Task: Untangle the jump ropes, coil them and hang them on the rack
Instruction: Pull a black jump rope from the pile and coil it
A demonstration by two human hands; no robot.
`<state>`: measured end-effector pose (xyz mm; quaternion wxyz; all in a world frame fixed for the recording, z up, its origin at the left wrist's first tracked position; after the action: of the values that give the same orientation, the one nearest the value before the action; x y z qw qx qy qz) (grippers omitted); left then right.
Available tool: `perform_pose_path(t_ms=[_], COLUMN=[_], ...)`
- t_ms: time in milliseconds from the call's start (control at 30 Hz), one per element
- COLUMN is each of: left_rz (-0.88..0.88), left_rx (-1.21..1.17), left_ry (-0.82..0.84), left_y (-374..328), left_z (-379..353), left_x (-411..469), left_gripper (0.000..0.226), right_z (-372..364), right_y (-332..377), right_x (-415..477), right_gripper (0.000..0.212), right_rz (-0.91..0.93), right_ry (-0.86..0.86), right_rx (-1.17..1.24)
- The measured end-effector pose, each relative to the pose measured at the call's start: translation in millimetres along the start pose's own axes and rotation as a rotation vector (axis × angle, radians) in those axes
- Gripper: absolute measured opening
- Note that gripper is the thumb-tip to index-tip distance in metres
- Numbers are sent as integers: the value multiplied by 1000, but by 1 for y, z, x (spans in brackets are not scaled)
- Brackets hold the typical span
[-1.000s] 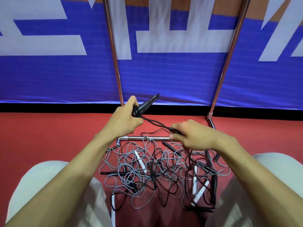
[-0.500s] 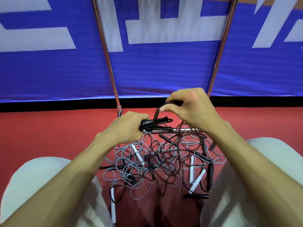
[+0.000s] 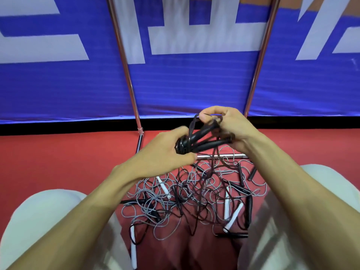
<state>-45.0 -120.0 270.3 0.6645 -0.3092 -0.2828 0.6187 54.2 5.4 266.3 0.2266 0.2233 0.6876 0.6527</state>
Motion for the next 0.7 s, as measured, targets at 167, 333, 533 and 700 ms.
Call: perform_pose_path(t_ms=[167,333,533,700], left_rz=[68,70,148,280], left_rx=[-347,-336,-88,123], left_ry=[-130,-157,-286,-368], left_y=[8,12,26,43], left_z=[22,26,37,53], left_x=[-1,0,2,2], left_gripper=[71,49,29,32], right_z=[-13,-41,-39,-38], right_y=[-4,-7,-21,-27], right_x=[4,-2,-10,-18], right_gripper=[31,39,28,25], right_rz=[58,43,-127,-221], right_ry=[-46,167,371,516], right_rx=[-486,-1006,-1044,-1126])
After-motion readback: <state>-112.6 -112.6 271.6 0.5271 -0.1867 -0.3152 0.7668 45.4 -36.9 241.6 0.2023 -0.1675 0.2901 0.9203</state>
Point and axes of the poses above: each hand's wrist, its own x-axis towards the middle knuckle, its own z-axis out of the back of the hand, y = z × x, the point moved 6 cm from there along x, towards the middle knuckle, and after that the axes turned 10 degrees about y, right-handed, at the moved point
